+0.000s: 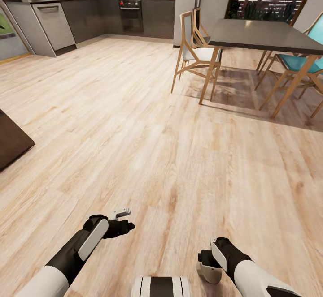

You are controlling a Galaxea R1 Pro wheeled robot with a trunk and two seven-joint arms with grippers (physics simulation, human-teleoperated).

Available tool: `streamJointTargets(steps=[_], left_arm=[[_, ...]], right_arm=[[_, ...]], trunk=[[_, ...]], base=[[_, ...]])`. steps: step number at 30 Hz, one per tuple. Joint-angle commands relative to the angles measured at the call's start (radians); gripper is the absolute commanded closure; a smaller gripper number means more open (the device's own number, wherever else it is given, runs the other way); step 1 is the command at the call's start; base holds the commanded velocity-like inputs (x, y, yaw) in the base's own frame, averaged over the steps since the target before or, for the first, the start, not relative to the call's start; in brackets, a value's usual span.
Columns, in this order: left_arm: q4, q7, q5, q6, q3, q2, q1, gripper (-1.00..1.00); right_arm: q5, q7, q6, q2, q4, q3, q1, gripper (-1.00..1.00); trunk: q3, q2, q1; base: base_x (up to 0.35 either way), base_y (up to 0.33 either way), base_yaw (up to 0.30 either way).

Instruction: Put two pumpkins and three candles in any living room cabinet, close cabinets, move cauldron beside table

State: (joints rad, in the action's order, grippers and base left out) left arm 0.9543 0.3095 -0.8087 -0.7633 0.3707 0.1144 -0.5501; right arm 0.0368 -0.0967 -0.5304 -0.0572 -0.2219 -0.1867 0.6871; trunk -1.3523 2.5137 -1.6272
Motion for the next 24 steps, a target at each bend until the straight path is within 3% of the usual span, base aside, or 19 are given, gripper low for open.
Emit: streamJointTargets(steps=[1, 7, 16, 17, 24], left_arm=[[0.001, 0.01, -0.01, -0.001, 0.004, 0.001, -0.001, -1.0], [0.001, 0.01, -0.01, -0.001, 0.004, 0.001, -0.001, -1.0], [0.001, 0.01, -0.01, -0.001, 0.004, 0.002, -0.001, -1.0], [0.001, 0.01, -0.01, -0.001, 0.004, 0.002, -0.001, -1.0], [0.001, 0.01, -0.01, -0.001, 0.004, 0.002, -0.001, -1.0]], right_arm=[[0.003, -0.003, -0.005, -0.001, -0.002, -0.008, 0.0, -1.0], [0.004, -0.003, -0.005, -0.001, -0.002, -0.008, 0.0, -1.0], [0.003, -0.003, -0.005, -0.001, -0.002, -0.008, 0.0, -1.0], [0.003, -0.003, -0.005, -0.001, -0.002, -0.008, 0.0, 1.0], [0.003, -0.003, -0.005, 0.0, -0.002, -0.008, 0.0, 1.0]], trunk=[[-0.001, 0.0, 0.0], [-0.016, 0.001, -0.002], [-0.016, 0.001, -0.002], [-0.016, 0.001, -0.002], [-0.016, 0.001, -0.002]], base=[[0.0, 0.0, 0.0], [0.0, 0.0, 0.0], [0.0, 0.0, 0.0], [0.0, 0.0, 0.0], [0.0, 0.0, 0.0]])
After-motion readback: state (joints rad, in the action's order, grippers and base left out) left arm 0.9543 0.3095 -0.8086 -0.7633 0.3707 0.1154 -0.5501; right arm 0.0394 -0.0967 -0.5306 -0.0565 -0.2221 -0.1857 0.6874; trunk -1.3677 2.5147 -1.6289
